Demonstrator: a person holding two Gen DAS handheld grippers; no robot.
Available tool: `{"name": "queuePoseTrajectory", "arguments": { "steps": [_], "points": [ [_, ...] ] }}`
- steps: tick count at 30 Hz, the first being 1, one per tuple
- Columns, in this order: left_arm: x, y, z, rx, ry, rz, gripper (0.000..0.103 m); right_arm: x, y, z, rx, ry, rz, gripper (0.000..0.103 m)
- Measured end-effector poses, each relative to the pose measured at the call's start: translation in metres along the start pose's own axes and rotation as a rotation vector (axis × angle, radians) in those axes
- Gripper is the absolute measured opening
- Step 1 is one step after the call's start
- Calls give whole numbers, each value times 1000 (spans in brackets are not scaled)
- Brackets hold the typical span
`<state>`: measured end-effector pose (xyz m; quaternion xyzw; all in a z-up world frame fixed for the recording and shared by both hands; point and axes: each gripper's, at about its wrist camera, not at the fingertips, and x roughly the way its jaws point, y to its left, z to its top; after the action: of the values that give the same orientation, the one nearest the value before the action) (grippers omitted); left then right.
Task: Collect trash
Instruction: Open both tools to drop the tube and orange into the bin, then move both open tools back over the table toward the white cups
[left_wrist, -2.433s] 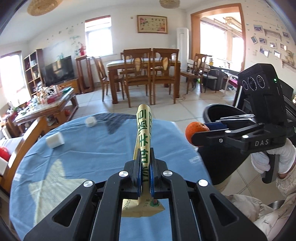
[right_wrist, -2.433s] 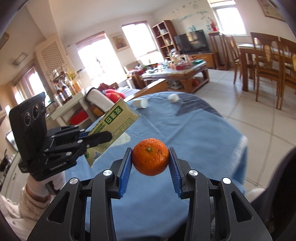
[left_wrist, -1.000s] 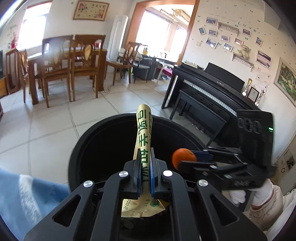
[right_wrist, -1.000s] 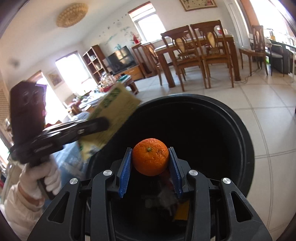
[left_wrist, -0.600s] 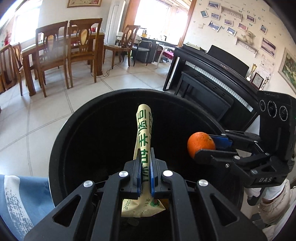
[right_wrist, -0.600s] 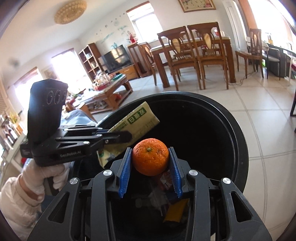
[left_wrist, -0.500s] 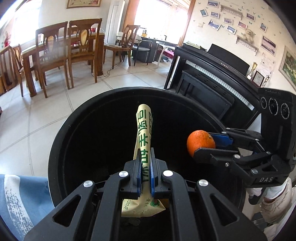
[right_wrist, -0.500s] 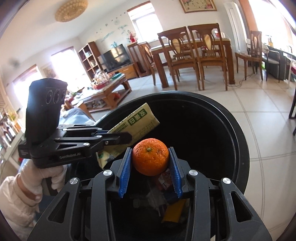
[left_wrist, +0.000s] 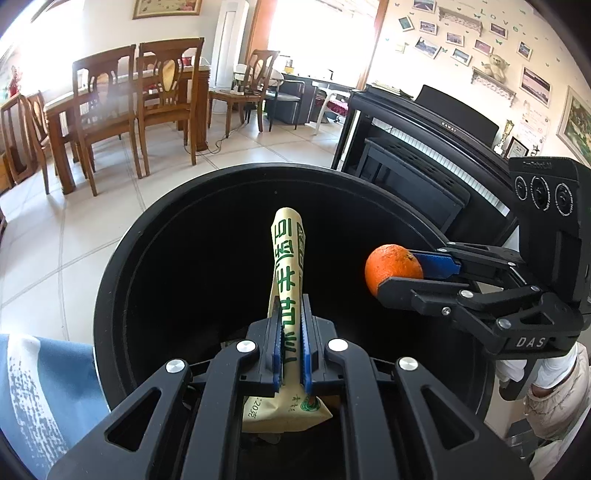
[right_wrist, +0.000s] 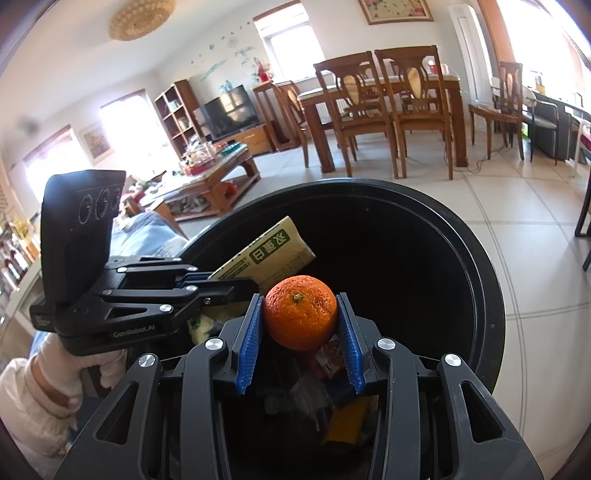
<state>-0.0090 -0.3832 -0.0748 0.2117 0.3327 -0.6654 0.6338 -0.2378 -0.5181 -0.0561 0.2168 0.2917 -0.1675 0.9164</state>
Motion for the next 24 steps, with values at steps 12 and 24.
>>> {"name": "queuePoseTrajectory", "arguments": {
  "steps": [12,24],
  "points": [
    [-10,-12,-2,44,-46,20,81,-13,-3,8,20,-46,15,55],
    [-27,-17,-9,68,-83,56,98,-30,5,9,41,-95,18,74]
  ]
}}
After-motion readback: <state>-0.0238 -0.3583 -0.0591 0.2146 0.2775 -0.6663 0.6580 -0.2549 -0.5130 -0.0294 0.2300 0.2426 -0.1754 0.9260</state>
